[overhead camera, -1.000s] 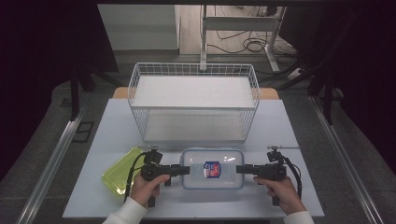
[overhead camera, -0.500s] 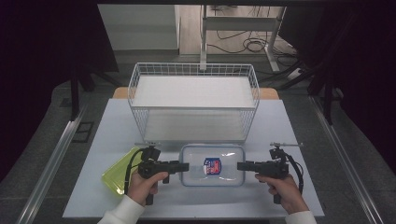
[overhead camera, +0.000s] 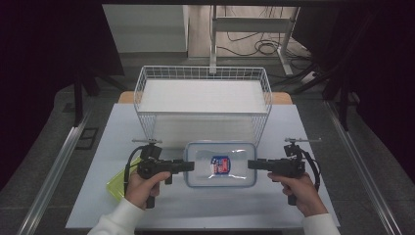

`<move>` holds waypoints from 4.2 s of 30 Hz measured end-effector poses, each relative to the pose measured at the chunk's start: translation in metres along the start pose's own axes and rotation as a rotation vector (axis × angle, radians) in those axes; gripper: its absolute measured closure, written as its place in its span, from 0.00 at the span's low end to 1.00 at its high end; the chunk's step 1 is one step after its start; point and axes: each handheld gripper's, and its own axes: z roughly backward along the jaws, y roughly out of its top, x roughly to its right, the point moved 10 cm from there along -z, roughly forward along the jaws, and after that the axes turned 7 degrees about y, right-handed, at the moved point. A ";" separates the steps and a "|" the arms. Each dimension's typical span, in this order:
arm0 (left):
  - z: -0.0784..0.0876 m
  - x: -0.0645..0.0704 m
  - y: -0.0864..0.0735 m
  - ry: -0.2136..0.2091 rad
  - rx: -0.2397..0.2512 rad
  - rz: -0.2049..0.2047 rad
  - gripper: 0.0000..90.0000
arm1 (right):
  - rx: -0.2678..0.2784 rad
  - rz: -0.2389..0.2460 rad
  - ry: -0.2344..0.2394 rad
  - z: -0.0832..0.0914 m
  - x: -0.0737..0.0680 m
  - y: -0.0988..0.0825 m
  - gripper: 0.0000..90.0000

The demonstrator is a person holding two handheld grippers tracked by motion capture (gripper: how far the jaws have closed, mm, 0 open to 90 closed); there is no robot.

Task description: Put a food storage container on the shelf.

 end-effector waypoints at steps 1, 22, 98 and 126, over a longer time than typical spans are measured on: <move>0.003 0.001 0.002 -0.001 0.003 0.000 0.57 | 0.000 0.003 0.001 -0.001 -0.002 0.002 0.59; 0.045 0.012 0.051 -0.015 0.062 -0.027 0.58 | 0.031 0.063 0.012 -0.005 -0.044 0.057 0.59; 0.034 -0.054 0.209 -0.041 0.097 0.109 0.54 | 0.153 -0.080 -0.078 -0.046 -0.019 0.215 0.56; 0.051 -0.050 0.210 0.044 0.200 0.043 0.32 | 0.274 -0.077 -0.068 -0.031 -0.028 0.222 0.50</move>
